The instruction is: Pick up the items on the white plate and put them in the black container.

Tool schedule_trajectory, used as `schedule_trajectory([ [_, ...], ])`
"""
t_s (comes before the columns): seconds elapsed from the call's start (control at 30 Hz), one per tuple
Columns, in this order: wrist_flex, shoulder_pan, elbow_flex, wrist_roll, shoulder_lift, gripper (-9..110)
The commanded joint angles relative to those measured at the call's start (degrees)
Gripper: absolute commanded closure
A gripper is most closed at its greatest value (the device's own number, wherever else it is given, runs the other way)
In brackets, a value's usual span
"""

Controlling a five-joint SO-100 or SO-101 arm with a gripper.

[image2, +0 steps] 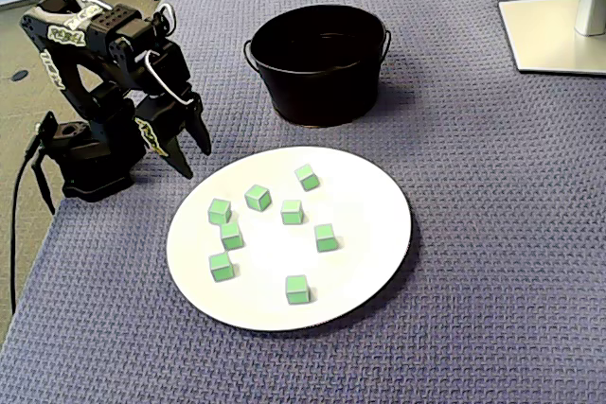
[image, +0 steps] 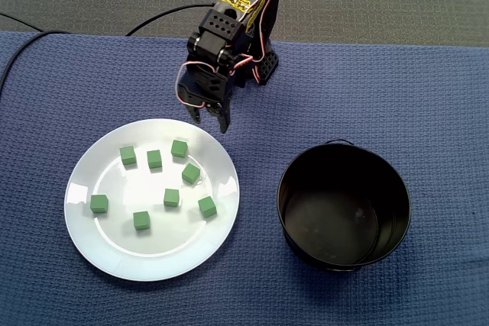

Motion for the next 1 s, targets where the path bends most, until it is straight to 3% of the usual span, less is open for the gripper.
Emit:
schedule_trajectory([
  [0.0,2.8,2.5,-9.3,-1.7,-1.3,85],
  [0.3,-13.7,9.1,-6.2,-6.9,-7.0,79],
  [0.47,-13.8,11.1,-9.1,-11.2,-12.7,75],
  [0.63,-6.2,12.9,-13.4,-18.9,-16.9,71],
  [0.97,-11.8,11.9,-12.9,-20.0,-23.3,69],
])
